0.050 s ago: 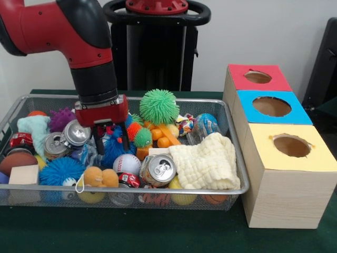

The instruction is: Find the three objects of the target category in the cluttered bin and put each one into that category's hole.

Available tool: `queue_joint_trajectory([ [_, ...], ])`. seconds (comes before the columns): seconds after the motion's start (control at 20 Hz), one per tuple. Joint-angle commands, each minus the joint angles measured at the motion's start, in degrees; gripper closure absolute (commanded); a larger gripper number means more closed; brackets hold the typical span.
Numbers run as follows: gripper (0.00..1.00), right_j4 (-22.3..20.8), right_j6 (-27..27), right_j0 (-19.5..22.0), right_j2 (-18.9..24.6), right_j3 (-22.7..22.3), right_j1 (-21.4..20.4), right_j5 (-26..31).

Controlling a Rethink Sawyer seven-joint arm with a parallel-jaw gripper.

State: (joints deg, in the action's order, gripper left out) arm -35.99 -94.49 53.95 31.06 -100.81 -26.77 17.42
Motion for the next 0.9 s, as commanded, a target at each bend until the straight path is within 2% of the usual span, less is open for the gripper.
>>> queue_joint_trajectory([
  [0.05,0.0,-0.04,6.44,3.21,3.13,3.51,-0.07,6.87],
  [0.6,0.0,0.23,10.87,6.17,6.22,5.25,-0.3,12.49],
  [0.9,0.0,-0.94,10.37,6.32,6.64,5.9,-0.22,12.6],
])
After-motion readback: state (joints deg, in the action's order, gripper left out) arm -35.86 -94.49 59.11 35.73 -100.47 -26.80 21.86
